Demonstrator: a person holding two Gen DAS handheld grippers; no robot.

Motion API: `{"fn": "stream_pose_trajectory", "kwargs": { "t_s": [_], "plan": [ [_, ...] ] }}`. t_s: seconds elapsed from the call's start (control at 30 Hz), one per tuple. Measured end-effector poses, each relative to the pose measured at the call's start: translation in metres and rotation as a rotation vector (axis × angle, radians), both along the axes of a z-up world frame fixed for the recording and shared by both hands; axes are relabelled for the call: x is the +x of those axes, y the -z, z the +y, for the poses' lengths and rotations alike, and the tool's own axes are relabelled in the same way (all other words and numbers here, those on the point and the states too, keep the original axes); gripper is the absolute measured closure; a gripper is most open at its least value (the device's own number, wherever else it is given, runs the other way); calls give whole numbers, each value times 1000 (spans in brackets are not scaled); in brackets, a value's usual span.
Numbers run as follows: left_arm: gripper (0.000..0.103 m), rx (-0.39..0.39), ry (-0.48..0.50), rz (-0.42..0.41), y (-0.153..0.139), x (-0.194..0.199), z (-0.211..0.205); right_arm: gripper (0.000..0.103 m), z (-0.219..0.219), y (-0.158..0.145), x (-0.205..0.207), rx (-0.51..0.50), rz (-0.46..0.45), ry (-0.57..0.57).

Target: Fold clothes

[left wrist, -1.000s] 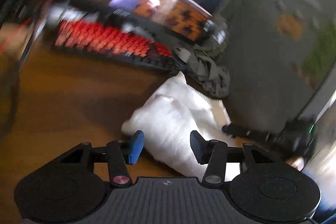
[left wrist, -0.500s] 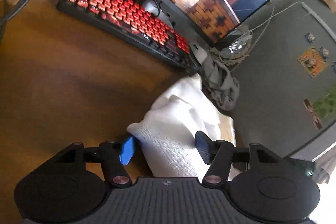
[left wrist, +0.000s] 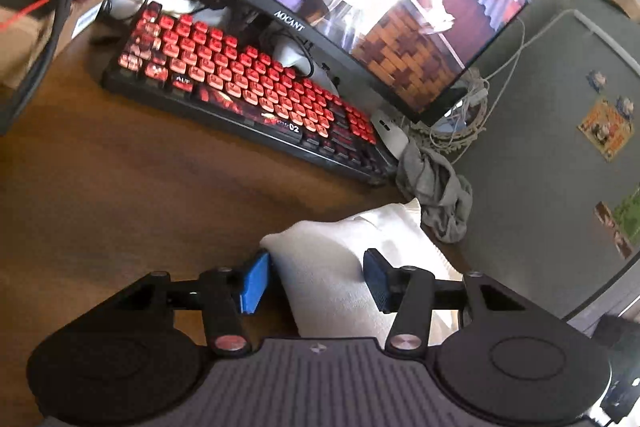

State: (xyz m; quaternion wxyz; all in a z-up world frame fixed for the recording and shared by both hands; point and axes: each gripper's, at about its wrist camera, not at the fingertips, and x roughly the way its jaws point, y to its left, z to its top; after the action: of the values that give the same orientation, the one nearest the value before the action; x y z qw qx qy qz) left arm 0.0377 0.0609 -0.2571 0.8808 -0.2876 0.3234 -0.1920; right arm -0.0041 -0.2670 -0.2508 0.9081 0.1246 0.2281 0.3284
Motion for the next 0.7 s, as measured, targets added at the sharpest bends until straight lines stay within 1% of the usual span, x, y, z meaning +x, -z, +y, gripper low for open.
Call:
{"fn": "stream_pose_trajectory", "kwargs": {
  "t_s": [0.03, 0.07, 0.13, 0.17, 0.2, 0.27, 0.33, 0.37, 0.4, 0.47, 0.5, 0.53, 0.6, 0.63, 0.7],
  "plan": [
    [54, 7, 0, -9, -1, -2, 0, 57, 6, -5, -1, -16, -29, -8],
    [56, 14, -1, -17, -2, -4, 0, 62, 15, -3, 1, -22, -21, -34],
    [70, 35, -6, -16, 0, -4, 0, 76, 34, 2, 5, -31, 5, -90],
    [74, 45, -9, -16, 2, -4, 1, 80, 43, 4, 7, -36, 18, -118],
    [76, 38, -13, -11, 4, -5, 3, 85, 53, 6, 10, -41, 32, -145],
    [80, 38, -17, -13, 7, -9, 6, 86, 71, 13, 11, -55, 64, -189],
    [80, 53, -23, -15, 10, -12, 8, 86, 86, 22, 6, -81, 52, -201],
    [80, 45, -30, -13, 11, -13, 10, 86, 89, 24, 5, -82, 44, -201],
    [81, 38, -36, -12, 12, -15, 12, 86, 88, 24, 6, -73, 51, -200],
    [81, 55, -57, -12, 7, -18, 14, 86, 80, 21, 10, -30, 89, -196],
    [83, 83, -75, -27, 2, -21, 13, 86, 75, 19, 13, -11, 103, -189],
    [84, 112, -92, -41, -4, -24, 11, 84, 69, 16, 11, -8, 89, -172],
    [84, 161, -91, -96, -18, -29, 3, 84, 56, 9, 6, -6, 52, -136],
    [84, 172, -71, -123, -25, -30, -3, 84, 51, 8, 4, -11, 42, -113],
    [84, 195, 4, -169, -32, -26, -22, 84, 43, 9, 3, -19, 38, -76]
  ]
}}
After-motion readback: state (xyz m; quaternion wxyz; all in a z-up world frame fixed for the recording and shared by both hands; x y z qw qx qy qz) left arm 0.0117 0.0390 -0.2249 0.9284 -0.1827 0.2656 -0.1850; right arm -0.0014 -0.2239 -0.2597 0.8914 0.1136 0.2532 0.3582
